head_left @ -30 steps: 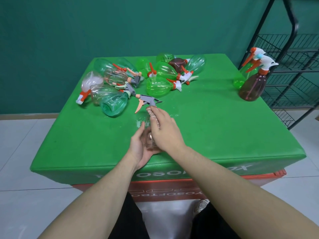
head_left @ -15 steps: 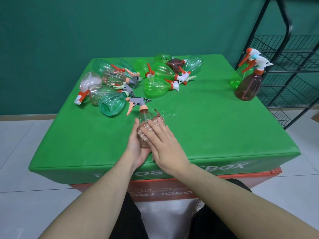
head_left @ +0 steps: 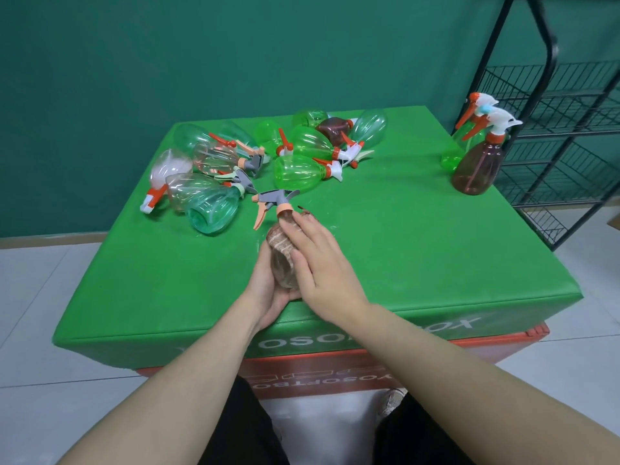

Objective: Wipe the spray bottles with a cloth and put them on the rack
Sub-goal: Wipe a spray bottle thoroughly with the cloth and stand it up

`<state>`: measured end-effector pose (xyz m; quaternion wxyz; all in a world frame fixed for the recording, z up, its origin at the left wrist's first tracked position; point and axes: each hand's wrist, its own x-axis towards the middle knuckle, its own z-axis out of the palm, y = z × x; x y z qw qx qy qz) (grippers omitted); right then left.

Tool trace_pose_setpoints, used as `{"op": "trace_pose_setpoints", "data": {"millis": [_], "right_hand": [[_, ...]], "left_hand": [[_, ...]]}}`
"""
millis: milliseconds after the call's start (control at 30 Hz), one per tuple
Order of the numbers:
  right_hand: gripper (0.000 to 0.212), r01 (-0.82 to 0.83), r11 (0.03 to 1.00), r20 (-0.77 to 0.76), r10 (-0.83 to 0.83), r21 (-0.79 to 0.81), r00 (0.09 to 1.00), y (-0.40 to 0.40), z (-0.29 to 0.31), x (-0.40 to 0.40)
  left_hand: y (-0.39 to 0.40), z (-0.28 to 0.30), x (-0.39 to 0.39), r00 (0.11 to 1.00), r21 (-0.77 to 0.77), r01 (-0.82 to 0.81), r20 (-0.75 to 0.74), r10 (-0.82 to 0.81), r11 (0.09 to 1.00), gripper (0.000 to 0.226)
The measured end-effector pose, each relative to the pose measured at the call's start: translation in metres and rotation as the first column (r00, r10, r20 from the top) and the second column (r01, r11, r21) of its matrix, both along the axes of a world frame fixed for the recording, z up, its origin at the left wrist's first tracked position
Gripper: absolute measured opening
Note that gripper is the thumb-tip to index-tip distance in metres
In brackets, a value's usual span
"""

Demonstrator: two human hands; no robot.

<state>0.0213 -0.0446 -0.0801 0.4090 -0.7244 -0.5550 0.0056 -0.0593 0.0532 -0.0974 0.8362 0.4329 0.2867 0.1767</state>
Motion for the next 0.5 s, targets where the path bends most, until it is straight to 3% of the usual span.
{"op": "trace_pose_setpoints", "data": {"millis": [267,433,500], "right_hand": [[0.049,0.000,0.990,-0.199,-0.029,-0.143,0.979,0.010,0.027,0.031],[0.049,0.076,0.981,-0.450,-0.152,-0.181,0.880,0.010,0.044,0.034],[0.048,0.110,0.976,-0.514,-0.195,-0.190,0.836,0.009,0.045,0.034]], "left_hand": [[0.001,0.016,0.004,0.991,0.014,0.132,0.029,-0.132,0.991,0.051],[-0.008,0.025,0.010,0.982,0.082,0.189,-0.026,-0.188,0.979,0.044],[-0.015,0.027,0.013,0.983,0.082,0.185,-0.036,-0.182,0.979,0.051]]}}
